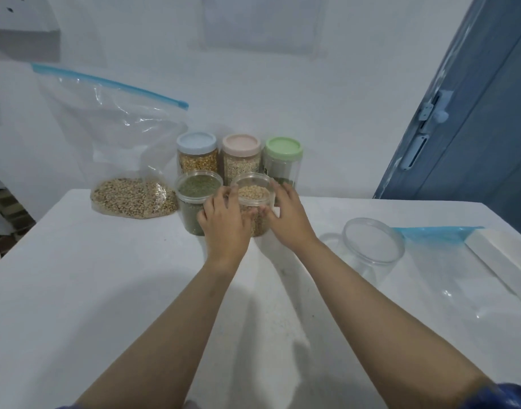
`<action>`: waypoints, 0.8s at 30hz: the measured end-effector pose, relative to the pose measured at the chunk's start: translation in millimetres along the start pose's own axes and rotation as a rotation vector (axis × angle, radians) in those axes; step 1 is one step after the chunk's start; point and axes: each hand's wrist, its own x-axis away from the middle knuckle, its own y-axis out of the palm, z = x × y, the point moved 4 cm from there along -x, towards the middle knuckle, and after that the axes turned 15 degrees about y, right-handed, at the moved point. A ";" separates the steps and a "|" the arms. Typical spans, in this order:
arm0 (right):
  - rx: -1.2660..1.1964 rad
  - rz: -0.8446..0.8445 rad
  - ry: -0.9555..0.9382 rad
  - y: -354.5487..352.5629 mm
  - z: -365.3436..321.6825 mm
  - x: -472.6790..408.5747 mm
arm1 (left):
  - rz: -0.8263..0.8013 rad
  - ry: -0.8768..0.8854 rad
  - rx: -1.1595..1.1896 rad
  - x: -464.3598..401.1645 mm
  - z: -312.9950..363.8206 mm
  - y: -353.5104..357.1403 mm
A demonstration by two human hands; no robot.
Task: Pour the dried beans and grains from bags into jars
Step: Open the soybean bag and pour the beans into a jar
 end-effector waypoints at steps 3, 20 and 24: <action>0.018 0.162 -0.060 -36.0 -5.5 35.3 | 0.023 0.047 0.251 17.1 31.7 -5.8; -0.273 0.361 0.319 -163.7 116.1 93.7 | -0.116 -0.063 0.911 30.1 196.7 34.8; -0.457 0.238 0.387 -147.0 127.9 94.0 | -0.131 -0.172 0.959 38.0 197.5 47.2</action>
